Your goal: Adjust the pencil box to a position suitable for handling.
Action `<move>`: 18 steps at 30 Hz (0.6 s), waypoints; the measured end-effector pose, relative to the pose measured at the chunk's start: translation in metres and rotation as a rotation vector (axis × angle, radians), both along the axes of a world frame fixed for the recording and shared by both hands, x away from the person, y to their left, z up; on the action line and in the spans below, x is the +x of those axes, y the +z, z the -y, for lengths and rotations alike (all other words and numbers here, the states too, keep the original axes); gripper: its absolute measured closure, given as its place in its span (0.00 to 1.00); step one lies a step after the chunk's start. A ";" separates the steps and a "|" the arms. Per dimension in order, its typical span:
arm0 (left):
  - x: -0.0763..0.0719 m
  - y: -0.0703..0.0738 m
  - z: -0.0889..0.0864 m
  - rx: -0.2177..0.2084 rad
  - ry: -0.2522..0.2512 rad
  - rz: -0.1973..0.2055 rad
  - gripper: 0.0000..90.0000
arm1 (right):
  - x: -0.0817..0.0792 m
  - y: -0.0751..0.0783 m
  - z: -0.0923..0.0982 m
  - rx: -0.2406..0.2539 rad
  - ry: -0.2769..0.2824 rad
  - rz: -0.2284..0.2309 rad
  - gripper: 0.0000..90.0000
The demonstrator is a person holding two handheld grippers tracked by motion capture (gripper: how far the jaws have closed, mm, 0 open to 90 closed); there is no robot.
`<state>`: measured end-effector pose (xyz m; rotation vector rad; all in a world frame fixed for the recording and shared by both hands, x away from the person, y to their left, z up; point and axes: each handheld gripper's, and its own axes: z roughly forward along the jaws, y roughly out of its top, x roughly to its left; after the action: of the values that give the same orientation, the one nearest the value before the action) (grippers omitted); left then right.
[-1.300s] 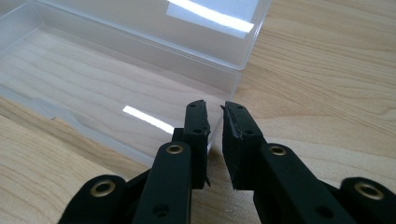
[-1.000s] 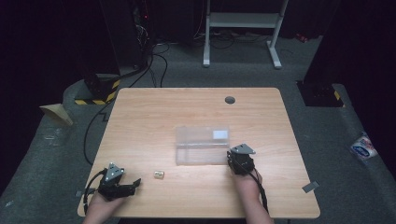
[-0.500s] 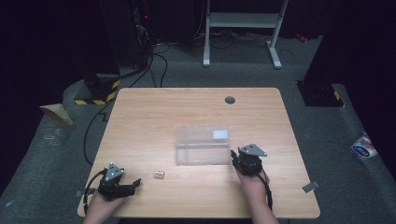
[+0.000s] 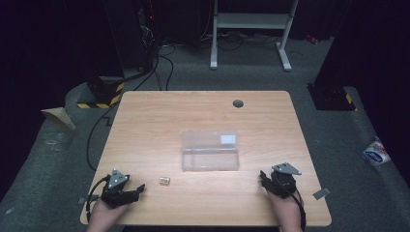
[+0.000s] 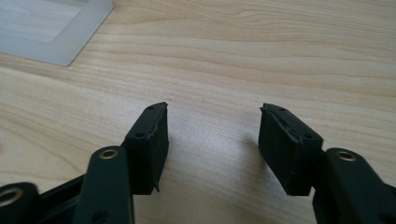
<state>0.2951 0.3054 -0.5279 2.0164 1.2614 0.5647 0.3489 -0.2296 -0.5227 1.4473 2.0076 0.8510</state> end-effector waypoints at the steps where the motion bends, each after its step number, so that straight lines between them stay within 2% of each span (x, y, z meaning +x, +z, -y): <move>1: 0.000 0.001 0.000 -0.001 0.002 -0.004 0.32 | -0.002 0.000 -0.001 -0.008 -0.003 0.004 0.46; 3: 0.001 0.002 0.001 -0.004 0.005 -0.013 0.35 | -0.003 0.000 -0.002 -0.016 0.010 0.003 0.45; 6: 0.001 0.005 0.004 -0.024 -0.004 -0.021 0.38 | 0.000 -0.001 0.002 0.024 0.016 -0.025 0.41; 9: 0.004 0.009 0.010 -0.034 0.009 -0.014 0.39 | 0.000 -0.001 0.002 0.024 0.014 -0.025 0.41; 11: 0.009 0.012 0.016 -0.043 0.006 -0.028 0.41 | -0.001 -0.001 0.002 0.023 0.014 -0.025 0.41; 13: 0.016 0.015 0.023 -0.065 -0.024 -0.040 0.41 | -0.001 -0.001 0.002 0.024 0.012 -0.025 0.42; 16: 0.025 0.018 0.034 -0.097 -0.045 -0.020 0.43 | -0.002 -0.001 -0.001 0.024 0.003 -0.020 0.43; 18: 0.028 0.017 0.042 -0.128 -0.038 0.007 0.44 | -0.002 -0.001 0.000 0.026 0.012 -0.024 0.43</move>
<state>0.3231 0.2632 -0.5106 1.9259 1.2214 0.4610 0.3474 -0.2295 -0.5234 1.4678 2.0316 0.8717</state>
